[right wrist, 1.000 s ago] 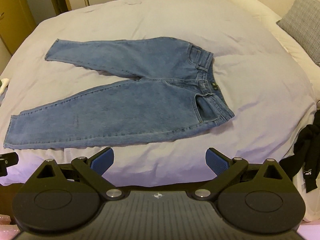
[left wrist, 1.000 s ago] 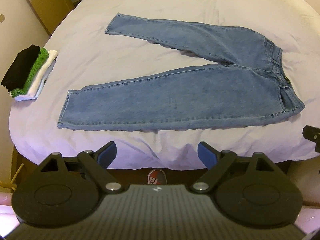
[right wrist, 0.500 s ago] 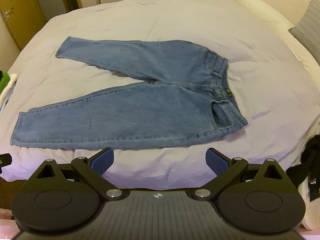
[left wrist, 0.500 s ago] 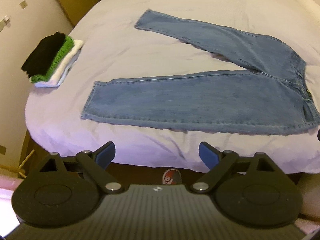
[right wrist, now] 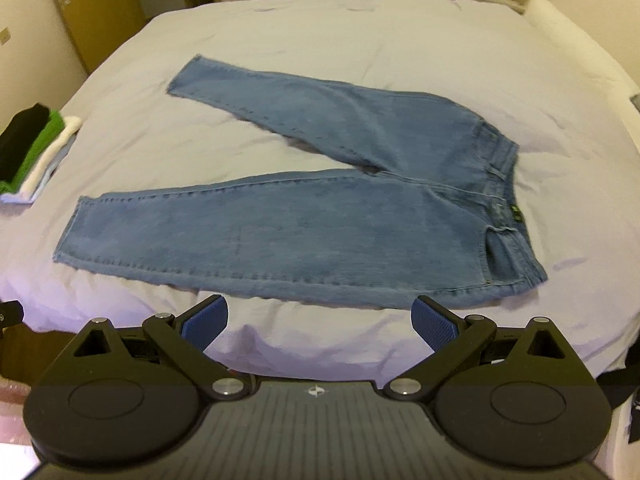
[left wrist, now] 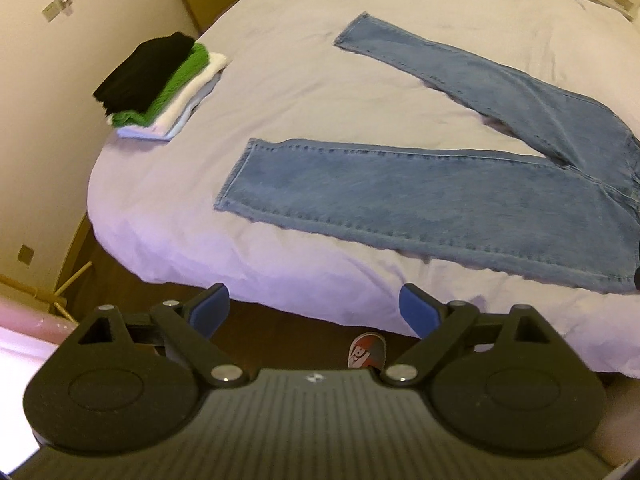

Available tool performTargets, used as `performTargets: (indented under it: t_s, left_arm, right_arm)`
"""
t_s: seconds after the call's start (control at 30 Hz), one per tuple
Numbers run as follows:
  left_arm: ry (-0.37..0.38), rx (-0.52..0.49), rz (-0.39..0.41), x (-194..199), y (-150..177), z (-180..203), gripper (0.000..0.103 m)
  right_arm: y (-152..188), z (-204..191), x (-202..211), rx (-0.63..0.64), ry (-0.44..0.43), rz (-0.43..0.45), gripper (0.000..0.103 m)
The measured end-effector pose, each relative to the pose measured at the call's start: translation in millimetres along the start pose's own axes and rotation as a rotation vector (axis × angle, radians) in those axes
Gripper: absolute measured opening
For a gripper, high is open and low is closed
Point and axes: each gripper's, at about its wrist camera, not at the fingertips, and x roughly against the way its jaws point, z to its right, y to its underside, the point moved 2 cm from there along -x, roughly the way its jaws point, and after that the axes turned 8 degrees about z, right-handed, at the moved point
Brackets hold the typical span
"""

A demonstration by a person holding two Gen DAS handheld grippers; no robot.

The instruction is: Fold clothes

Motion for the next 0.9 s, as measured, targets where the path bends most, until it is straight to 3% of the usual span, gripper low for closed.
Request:
performTargets:
  t_s: [0.57,0.9]
  left_arm:
    - [-0.031,0.027,-0.002,6,2,-11,0.091]
    - [0.025,-0.024,0.021,4,-9,14,0.093]
  right_arm:
    - [-2,-22,-5,0.051,-0.050,-0.009,0.101]
    - [-4,-6,-7,0.025,-0.023,-0.014,0.101]
